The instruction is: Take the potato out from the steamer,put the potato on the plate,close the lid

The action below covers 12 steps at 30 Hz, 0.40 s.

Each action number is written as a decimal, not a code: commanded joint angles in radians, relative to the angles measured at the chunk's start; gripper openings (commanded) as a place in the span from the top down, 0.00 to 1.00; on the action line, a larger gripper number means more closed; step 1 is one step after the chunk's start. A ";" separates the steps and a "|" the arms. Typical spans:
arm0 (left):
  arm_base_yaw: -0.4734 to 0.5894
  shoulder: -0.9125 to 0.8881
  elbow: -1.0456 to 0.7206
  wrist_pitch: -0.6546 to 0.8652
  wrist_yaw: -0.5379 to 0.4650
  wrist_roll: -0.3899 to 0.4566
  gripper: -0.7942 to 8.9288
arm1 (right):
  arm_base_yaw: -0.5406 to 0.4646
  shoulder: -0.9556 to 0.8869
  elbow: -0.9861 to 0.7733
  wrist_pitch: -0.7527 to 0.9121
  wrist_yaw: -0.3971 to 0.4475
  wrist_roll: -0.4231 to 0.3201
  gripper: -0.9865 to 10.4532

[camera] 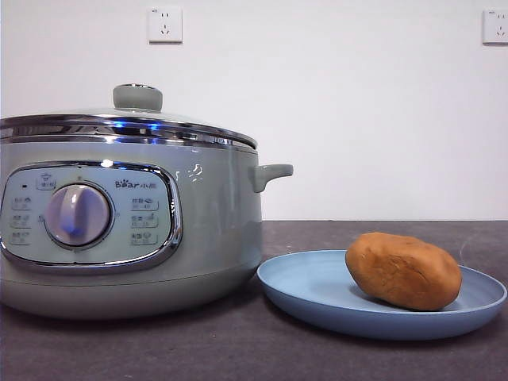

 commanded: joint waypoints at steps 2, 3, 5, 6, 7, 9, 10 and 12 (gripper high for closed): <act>0.048 -0.126 -0.253 0.143 0.070 -0.012 0.92 | 0.002 -0.001 0.001 0.002 0.002 0.000 0.91; 0.061 -0.161 -0.318 0.190 0.084 -0.013 0.92 | 0.002 -0.001 0.001 0.002 0.002 0.000 0.91; 0.083 -0.228 -0.446 0.288 0.095 -0.013 0.92 | 0.002 0.000 0.001 0.002 0.003 0.000 0.91; 0.092 -0.255 -0.498 0.331 0.094 -0.013 0.92 | 0.002 0.000 0.001 0.002 0.002 0.000 0.91; 0.103 -0.287 -0.558 0.381 0.095 -0.014 0.92 | 0.002 -0.001 0.001 0.002 0.002 0.000 0.91; 0.117 -0.346 -0.658 0.459 0.096 -0.018 0.92 | 0.002 -0.001 0.001 0.002 0.002 0.000 0.91; 0.124 -0.380 -0.706 0.491 0.095 -0.022 0.92 | 0.002 -0.001 0.001 0.002 0.002 0.000 0.91; 0.136 -0.439 -0.786 0.531 0.094 -0.029 0.92 | 0.002 -0.001 0.001 0.002 0.002 0.000 0.91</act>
